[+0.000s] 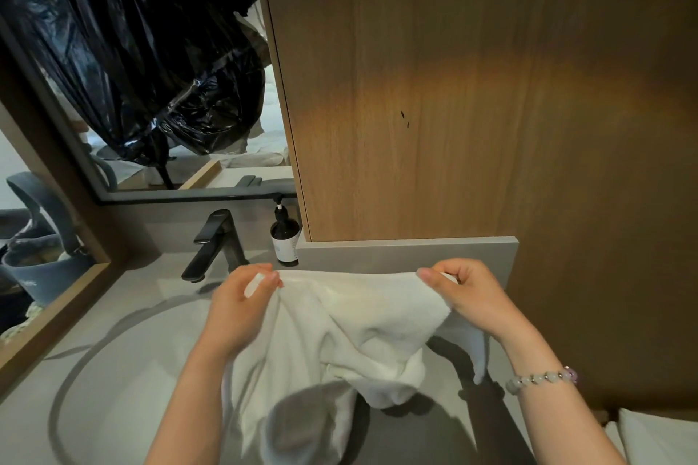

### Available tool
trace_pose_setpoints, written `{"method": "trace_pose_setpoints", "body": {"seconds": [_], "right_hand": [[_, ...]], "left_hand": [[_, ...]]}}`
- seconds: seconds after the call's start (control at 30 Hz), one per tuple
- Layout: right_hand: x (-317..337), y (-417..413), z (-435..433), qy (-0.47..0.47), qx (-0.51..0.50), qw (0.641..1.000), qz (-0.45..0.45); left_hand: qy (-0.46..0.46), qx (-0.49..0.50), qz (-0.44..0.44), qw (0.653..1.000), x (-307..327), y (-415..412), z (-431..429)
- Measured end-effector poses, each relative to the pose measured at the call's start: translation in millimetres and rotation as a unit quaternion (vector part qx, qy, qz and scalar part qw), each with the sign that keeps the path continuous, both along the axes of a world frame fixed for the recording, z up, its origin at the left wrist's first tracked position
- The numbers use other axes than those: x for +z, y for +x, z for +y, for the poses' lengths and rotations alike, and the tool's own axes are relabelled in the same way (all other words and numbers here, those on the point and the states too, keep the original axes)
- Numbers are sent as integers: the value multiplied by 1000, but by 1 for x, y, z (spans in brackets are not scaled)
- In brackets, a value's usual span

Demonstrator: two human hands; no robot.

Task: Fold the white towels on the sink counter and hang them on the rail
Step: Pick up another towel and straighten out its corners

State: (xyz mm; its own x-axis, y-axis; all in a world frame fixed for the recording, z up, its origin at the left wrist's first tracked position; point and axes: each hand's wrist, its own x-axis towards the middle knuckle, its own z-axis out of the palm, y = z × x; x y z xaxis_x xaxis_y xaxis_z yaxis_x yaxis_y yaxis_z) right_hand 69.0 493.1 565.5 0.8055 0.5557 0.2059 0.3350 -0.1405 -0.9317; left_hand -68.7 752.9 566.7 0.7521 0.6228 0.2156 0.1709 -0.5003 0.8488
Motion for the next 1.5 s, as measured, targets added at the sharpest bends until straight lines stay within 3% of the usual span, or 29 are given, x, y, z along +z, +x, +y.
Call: {"method": "trace_pose_setpoints", "body": {"seconds": [0.1,0.27,0.4,0.7,0.93,1.27,1.5], "right_hand": [[5,-7,12,8,13,1000,12],[14,-19,31,-17,52,999,0],[15,-25,37,-19,65,998,0],[5,-16,24,-142,18,988,-52],[1,-9,15,-164,-3,984,-68],[-1,1,-11,-123,-45,991,-9],[9,-6,-15,-72,-20,996,47]], "left_hand": [[56,-78,-24,995,8,8,-14],[61,-251,54,964,17,26,-52],[91,-310,70,944,12,36,-63],[29,-231,14,973,10,32,-44],[8,-182,8,983,7,29,-28],[-120,-97,-3,988,2,19,13],[-136,-28,-5,990,-2,15,14]]}}
